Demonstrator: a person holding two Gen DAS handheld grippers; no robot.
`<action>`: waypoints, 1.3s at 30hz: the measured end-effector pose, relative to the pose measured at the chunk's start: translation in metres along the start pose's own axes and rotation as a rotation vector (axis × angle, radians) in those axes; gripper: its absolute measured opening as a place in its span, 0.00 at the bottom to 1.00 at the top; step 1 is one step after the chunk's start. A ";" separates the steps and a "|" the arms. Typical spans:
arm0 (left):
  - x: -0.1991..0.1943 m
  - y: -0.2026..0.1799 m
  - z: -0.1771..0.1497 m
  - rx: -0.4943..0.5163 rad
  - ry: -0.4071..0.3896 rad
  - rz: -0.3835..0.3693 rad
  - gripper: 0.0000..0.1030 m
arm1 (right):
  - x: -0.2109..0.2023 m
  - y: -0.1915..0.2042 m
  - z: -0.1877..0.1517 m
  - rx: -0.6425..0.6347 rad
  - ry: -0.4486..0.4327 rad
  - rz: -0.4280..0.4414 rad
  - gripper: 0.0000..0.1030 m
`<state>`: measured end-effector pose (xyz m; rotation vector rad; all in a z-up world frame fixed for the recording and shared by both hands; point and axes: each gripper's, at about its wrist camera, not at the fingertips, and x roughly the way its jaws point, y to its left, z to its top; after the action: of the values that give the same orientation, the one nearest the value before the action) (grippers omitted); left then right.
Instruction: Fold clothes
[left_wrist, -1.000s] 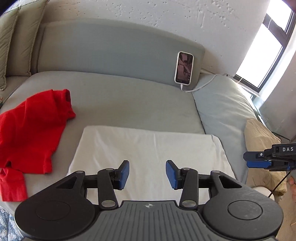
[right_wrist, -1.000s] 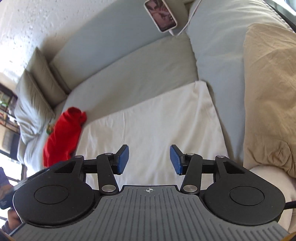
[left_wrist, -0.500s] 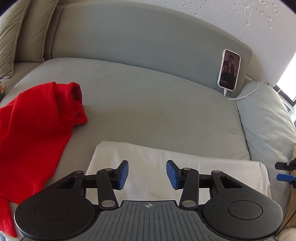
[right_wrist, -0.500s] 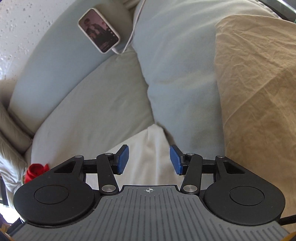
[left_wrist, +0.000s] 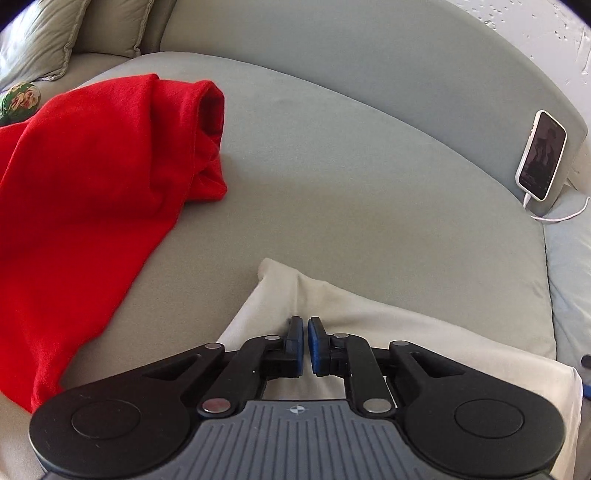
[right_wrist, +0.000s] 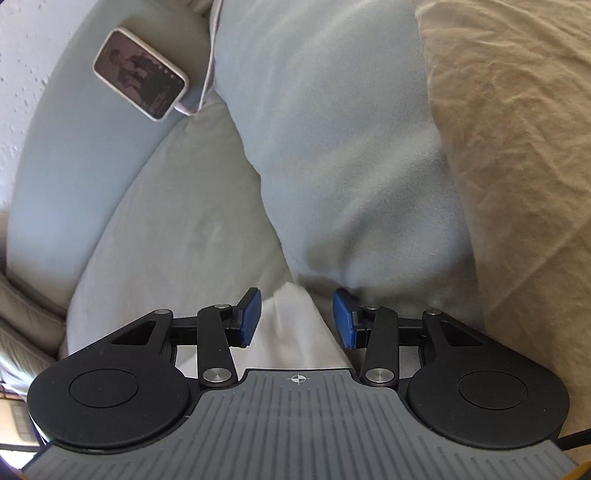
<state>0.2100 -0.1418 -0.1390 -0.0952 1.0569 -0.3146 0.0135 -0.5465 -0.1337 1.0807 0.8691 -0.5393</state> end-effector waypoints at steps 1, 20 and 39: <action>0.000 0.002 0.000 -0.009 0.001 -0.004 0.12 | 0.003 -0.002 0.002 0.031 -0.002 0.018 0.43; -0.009 -0.015 -0.006 0.114 -0.012 0.051 0.12 | -0.039 0.024 -0.013 -0.181 -0.216 -0.162 0.14; -0.115 -0.017 -0.032 0.289 -0.022 0.114 0.22 | -0.116 0.011 -0.116 -0.608 -0.001 -0.270 0.25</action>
<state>0.1273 -0.1211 -0.0545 0.2188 0.9806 -0.3589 -0.0832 -0.4385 -0.0561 0.4125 1.0942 -0.4525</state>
